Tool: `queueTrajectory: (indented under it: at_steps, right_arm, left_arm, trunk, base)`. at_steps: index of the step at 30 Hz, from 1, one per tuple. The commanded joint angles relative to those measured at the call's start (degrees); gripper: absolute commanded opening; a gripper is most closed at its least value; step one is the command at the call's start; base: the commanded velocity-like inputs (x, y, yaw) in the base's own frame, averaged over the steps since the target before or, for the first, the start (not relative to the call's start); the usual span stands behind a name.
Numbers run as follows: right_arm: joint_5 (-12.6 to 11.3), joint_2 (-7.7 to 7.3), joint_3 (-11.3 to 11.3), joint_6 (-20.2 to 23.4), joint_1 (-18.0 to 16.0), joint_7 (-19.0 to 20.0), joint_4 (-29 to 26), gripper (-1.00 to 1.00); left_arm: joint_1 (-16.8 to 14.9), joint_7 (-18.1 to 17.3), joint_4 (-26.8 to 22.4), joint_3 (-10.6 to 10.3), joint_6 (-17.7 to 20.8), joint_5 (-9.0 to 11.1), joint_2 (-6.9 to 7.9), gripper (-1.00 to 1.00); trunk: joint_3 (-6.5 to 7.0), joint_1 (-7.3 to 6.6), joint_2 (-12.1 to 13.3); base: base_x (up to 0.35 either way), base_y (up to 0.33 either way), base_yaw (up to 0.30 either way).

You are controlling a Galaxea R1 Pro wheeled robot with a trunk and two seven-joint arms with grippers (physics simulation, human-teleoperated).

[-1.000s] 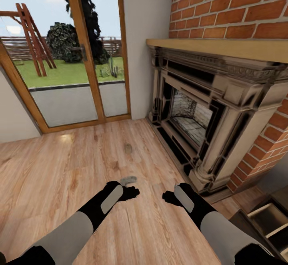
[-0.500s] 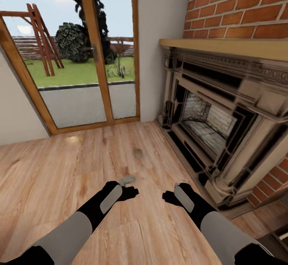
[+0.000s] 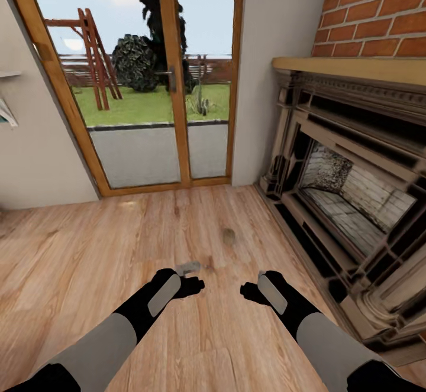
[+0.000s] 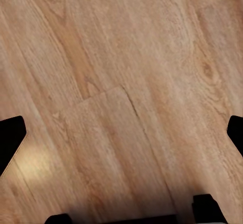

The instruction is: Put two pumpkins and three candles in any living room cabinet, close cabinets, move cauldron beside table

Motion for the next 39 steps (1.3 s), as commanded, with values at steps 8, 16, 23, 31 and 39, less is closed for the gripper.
queueTrajectory:
  at_steps: [8,16,23,31,39]
  right_arm:
    - [-0.6,-0.04,0.31,0.05,-0.05,-0.56,-0.09,1.0]
    - [-0.6,-0.04,0.31,-0.32,-0.04,-0.56,-0.09,1.0]
    - [-0.6,-0.04,0.33,-1.14,-0.05,-0.65,-0.09,1.0]
    - [-0.6,-0.04,0.33,-1.18,-0.04,-0.65,-0.09,1.0]
    - [-0.57,-0.04,0.31,-1.21,-0.05,-0.75,-0.03,1.0]
  left_arm:
    - [-0.05,1.05,0.21,-0.27,0.03,0.2,0.02,1.0]
    - [-0.05,1.21,0.58,-0.2,0.03,0.23,1.18,1.0]
    - [-0.05,1.21,0.61,-0.19,0.03,0.52,2.04,1.0]
    - [-0.05,1.21,0.61,-0.26,0.03,0.55,2.09,1.0]
    - [-0.05,1.21,0.61,-0.27,0.16,0.56,2.1,1.0]
  trunk:
    - [-0.06,0.03,-0.03]
    - [-0.05,0.03,-0.03]
    - [0.05,0.03,-0.03]
    - [0.07,0.03,-0.03]
    - [0.07,0.03,-0.03]
  base:
    - [0.335,0.007,0.005]
    - [0.337,0.0,0.006]
    - [0.338,0.0,0.224]
    - [0.338,0.0,0.28]
    - [0.338,0.0,0.06]
